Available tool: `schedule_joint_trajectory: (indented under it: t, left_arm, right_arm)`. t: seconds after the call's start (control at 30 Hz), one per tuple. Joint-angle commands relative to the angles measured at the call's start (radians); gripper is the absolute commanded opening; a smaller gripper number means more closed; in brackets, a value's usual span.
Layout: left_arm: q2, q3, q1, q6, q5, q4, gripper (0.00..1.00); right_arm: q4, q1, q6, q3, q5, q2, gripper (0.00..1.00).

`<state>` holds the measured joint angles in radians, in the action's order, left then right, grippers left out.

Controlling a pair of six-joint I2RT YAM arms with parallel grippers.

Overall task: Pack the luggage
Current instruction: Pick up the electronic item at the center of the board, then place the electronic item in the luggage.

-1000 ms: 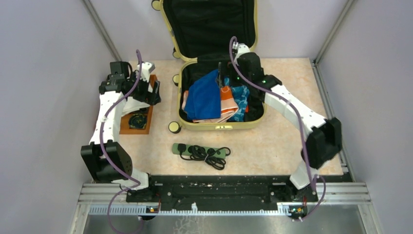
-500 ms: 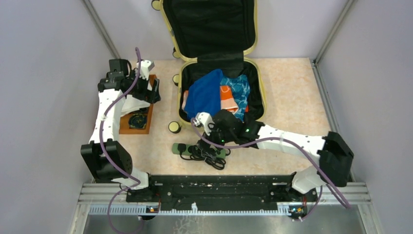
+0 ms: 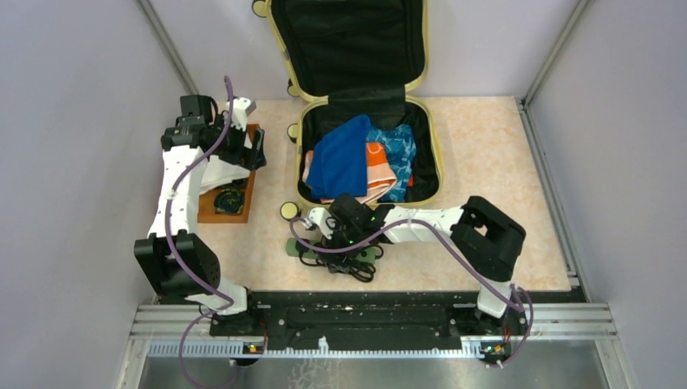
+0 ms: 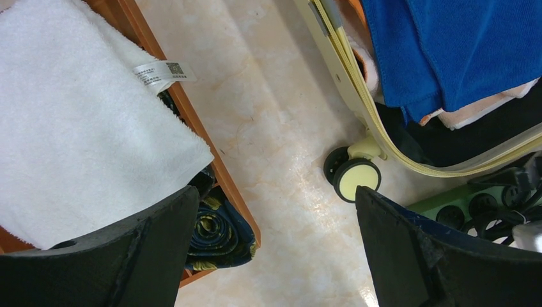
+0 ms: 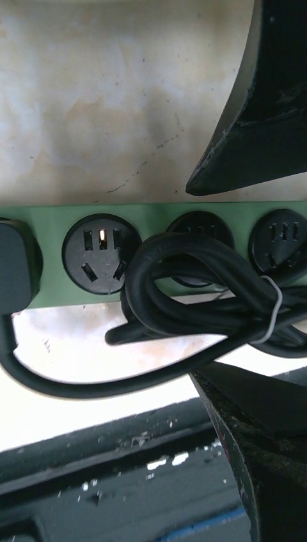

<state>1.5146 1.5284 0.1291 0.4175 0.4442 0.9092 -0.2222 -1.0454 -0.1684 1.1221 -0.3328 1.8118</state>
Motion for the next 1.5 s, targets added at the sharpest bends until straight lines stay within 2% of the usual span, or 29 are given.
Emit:
schedule_joint_trajectory:
  t: [0.0,0.1,0.13,0.3,0.43,0.5,0.6,0.8,1.0,1.13,1.2,1.3,1.47]
  left_arm:
    - [-0.001,0.039,0.003,-0.009,-0.01,0.012,0.98]
    - [0.0,0.039,0.004,-0.008,-0.012,0.01,0.98]
    - [-0.002,0.039,0.004,-0.008,-0.014,0.01,0.98]
    - [0.0,0.055,0.003,-0.008,-0.027,0.012,0.98]
    - [-0.005,0.065,0.005,-0.005,-0.03,0.018,0.98]
    - [-0.007,0.07,0.006,-0.003,-0.035,0.023,0.98]
    - [-0.01,0.071,0.007,0.001,-0.041,0.026,0.98]
    - [-0.007,0.074,0.009,-0.003,-0.033,0.022,0.98]
    - [-0.005,0.074,0.012,-0.003,-0.028,0.016,0.98]
    - [-0.001,0.063,0.014,-0.002,-0.027,0.009,0.98]
    - [0.001,0.06,0.015,-0.003,-0.023,0.006,0.98]
    - [0.006,0.053,0.014,-0.006,-0.017,-0.003,0.98]
    - [0.029,0.066,0.016,-0.006,-0.012,-0.009,0.98]
  right_arm:
    - [0.077,-0.007,-0.041,0.039,0.019,0.041,0.98]
    - [0.109,-0.013,-0.049,0.015,0.057,0.053,0.92]
    - [0.123,-0.018,-0.054,0.003,0.071,0.055,0.87]
    - [0.182,-0.06,-0.134,-0.042,0.139,0.054,0.49]
    - [0.136,-0.074,-0.151,0.0,0.168,0.073,0.34]
    - [0.117,-0.08,-0.159,0.012,0.188,0.055,0.15]
    - [0.107,-0.088,-0.166,0.014,0.228,-0.04,0.01]
    - [0.021,-0.066,-0.193,0.104,0.188,-0.304,0.0]
    - [-0.079,0.087,-0.279,0.285,0.109,-0.411,0.0]
    - [-0.025,0.165,-0.5,0.322,0.215,-0.38,0.0]
    - [0.012,0.193,-0.617,0.349,0.301,-0.321,0.0]
    - [0.045,0.267,-0.704,0.443,0.329,-0.208,0.0]
    - [0.317,0.366,-0.851,0.451,0.382,-0.039,0.0]
